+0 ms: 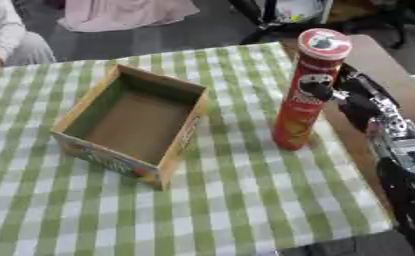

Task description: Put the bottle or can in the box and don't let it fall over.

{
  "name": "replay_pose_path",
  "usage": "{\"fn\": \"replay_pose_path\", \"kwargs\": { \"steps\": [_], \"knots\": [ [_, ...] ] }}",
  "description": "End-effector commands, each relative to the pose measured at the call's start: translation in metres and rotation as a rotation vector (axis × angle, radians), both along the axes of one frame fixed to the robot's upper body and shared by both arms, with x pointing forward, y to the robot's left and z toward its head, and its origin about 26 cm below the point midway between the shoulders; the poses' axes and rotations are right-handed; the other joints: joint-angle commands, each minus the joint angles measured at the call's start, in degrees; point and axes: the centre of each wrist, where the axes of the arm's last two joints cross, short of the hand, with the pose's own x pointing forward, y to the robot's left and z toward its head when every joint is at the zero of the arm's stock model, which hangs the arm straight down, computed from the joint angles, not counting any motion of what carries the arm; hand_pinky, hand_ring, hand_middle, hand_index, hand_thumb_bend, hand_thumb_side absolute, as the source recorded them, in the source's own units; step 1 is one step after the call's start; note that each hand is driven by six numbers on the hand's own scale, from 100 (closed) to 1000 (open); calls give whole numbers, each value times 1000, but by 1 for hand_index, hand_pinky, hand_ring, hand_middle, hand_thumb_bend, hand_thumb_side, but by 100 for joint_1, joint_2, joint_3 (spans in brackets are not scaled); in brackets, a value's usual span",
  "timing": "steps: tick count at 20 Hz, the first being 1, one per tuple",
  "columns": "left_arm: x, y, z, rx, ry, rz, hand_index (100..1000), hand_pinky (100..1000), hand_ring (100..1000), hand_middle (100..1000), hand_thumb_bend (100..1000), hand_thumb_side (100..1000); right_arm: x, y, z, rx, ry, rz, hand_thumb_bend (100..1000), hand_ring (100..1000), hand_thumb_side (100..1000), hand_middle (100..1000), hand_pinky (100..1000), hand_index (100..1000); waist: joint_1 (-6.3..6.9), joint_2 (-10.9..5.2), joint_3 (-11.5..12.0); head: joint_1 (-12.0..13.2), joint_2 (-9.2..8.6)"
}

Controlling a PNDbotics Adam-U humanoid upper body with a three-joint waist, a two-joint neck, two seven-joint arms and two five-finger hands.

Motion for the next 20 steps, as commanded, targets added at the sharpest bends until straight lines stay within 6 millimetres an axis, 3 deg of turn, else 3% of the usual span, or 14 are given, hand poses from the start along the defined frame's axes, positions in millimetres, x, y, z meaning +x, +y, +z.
{"fn": "replay_pose_path", "kwargs": {
  "steps": [1,20],
  "knots": [
    [1,4,12,24,-24,-1,734,842,733,726,617,460,3,1,16,-22,-35,13,1000,975,383,1000,689,931,-13,-41,9,-21,-48],
    [1,3,10,20,-18,-4,731,844,732,726,612,462,9,13,16,32,-57,94,1000,939,387,993,672,895,-10,-25,15,-41,-47]
  ]
}}
